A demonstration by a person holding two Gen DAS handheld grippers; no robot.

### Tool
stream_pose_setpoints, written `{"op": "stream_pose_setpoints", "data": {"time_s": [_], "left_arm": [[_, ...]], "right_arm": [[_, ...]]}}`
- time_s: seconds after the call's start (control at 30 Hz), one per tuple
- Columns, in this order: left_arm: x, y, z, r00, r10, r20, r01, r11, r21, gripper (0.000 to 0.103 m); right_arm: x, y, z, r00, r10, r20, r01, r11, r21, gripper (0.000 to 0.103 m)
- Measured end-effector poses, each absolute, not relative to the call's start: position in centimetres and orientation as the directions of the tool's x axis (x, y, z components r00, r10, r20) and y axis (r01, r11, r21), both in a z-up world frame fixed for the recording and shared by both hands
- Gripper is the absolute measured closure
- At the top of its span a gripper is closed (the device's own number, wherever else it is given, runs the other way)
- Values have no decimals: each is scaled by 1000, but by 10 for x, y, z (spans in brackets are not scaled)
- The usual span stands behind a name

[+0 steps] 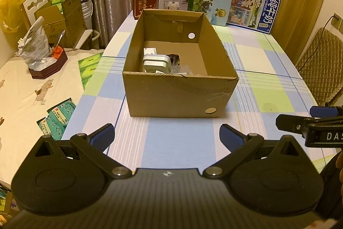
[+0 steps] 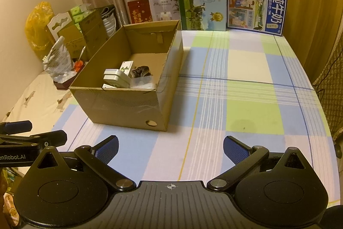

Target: Organize objects

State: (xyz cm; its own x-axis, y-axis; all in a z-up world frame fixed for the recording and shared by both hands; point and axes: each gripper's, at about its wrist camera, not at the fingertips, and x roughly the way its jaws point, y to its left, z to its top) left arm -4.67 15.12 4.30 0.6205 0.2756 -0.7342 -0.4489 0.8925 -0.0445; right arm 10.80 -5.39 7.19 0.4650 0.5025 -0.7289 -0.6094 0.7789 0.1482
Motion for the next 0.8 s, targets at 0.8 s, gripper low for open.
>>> {"op": "stream_pose_setpoints", "data": {"time_s": [0.8], "left_arm": [[-45, 150, 39, 621, 271, -735, -443, 895, -45, 1]], "right_arm": [[106, -54, 67, 460, 501, -733, -606, 780, 154, 2]]}}
